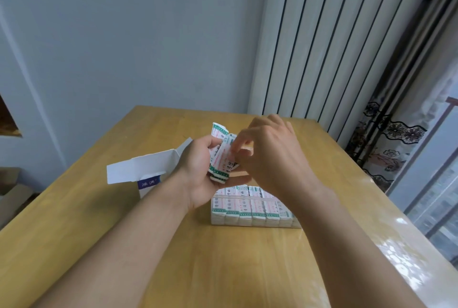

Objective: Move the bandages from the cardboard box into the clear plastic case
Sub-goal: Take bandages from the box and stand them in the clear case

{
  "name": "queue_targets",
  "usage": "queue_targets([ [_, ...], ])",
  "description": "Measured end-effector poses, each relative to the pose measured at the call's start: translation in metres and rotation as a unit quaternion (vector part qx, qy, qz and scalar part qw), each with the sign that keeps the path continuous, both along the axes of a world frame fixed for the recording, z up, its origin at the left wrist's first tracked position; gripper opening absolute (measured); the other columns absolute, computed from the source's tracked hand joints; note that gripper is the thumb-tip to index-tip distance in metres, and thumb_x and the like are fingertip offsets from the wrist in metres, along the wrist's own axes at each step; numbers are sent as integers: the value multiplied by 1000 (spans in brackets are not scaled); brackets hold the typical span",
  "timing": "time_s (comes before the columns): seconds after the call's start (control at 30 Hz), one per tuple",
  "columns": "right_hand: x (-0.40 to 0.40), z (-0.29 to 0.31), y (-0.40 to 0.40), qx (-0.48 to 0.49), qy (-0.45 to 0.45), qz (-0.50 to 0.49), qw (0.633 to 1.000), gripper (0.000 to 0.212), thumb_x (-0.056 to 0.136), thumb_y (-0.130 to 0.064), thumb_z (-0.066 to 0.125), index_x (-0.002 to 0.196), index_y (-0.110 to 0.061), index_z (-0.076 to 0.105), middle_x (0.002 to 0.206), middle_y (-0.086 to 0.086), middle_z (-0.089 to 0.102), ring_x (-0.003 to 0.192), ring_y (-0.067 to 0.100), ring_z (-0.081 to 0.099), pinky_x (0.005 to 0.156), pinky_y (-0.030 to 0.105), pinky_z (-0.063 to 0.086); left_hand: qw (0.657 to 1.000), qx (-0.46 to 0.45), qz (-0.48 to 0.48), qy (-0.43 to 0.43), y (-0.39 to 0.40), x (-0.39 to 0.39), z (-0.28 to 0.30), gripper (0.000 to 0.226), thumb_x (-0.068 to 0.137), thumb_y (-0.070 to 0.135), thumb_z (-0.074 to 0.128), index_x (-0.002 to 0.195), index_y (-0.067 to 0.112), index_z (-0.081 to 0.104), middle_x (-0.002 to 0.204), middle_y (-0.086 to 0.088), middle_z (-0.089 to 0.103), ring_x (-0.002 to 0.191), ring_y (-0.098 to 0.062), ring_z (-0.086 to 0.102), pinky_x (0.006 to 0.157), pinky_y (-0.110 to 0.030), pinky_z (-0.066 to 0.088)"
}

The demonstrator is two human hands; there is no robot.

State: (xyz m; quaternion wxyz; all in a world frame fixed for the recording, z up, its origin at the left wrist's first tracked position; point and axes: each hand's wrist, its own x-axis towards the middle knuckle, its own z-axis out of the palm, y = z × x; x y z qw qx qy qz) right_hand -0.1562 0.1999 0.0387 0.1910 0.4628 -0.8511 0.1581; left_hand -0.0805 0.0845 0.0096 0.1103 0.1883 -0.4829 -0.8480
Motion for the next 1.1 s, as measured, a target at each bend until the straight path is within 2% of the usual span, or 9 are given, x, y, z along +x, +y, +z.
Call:
queue_targets([
  [0.07, -4, -1, 2, -3, -60, -31, 998, 52, 83, -48, 76, 132, -35, 61, 128, -10, 55, 123, 15, 40, 102, 30, 34, 999, -32, -3, -4, 2, 1, 1, 38, 105, 25, 33, 112, 7, 66, 75, -10, 72, 61, -22, 69, 60, -40, 59],
  [0.13, -6, -2, 4, 21, -105, -36, 994, 63, 83, -50, 75, 141, -34, 54, 139, -11, 50, 128, 16, 35, 104, 30, 32, 998, -57, -2, -9, 5, 1, 1, 37, 106, 25, 33, 113, 9, 66, 72, -8, 73, 58, -20, 68, 56, -37, 57],
  [0.37, -8, -2, 1, -43, -148, -14, 988, 27, 84, -36, 79, 108, -33, 68, 123, -10, 62, 123, 17, 45, 97, 33, 41, 996, -90, 15, -15, 7, 0, -1, 39, 107, 26, 36, 105, 8, 70, 86, -16, 71, 72, -28, 73, 60, -40, 59],
  [0.53, -14, -1, 1, -78, -230, 15, 970, 8, 86, -32, 76, 92, -31, 70, 105, -11, 70, 107, 16, 61, 78, 31, 49, 994, -103, -34, -24, 6, 3, -1, 55, 106, 56, 32, 103, 17, 70, 76, -10, 67, 66, -23, 68, 56, -36, 56],
  [0.67, -17, 3, 6, -92, -312, 46, 944, 6, 86, -32, 78, 87, -29, 73, 110, -12, 73, 113, 9, 64, 84, 33, 48, 989, -128, -66, -27, 6, 5, 1, 67, 95, 72, 29, 113, 18, 65, 76, -9, 64, 65, -20, 66, 49, -31, 52],
  [0.8, -19, 5, 9, -103, -351, 53, 929, 7, 87, -28, 78, 81, -27, 75, 91, -9, 76, 99, 15, 69, 82, 43, 52, 981, -161, -105, -30, 6, 7, 1, 80, 91, 76, 23, 118, 12, 62, 80, -10, 63, 72, -23, 67, 46, -30, 51],
  [0.87, -21, 5, 10, -121, -392, 73, 909, 4, 89, -24, 77, 85, -24, 76, 92, -8, 76, 99, 10, 69, 85, 38, 51, 982, -148, -114, -22, 4, 8, 1, 80, 91, 76, 23, 118, 11, 61, 81, -10, 64, 73, -23, 67, 45, -28, 50],
  [0.97, -22, 3, 9, -145, -436, 101, 883, 5, 94, -18, 71, 93, -14, 74, 90, -2, 76, 85, 16, 69, 89, 43, 57, 985, -116, -128, -15, 3, 10, 3, 80, 90, 77, 25, 116, 11, 61, 85, -10, 64, 75, -21, 68, 43, -25, 49],
  [1.1, -22, 2, 9, -135, -440, 104, 882, 17, 98, -27, 64, 92, -15, 75, 85, 4, 74, 81, 20, 68, 84, 39, 54, 986, -98, -137, -15, 6, 12, 7, 64, 92, 67, 41, 115, 11, 63, 86, -10, 67, 77, -21, 72, 44, -23, 52],
])
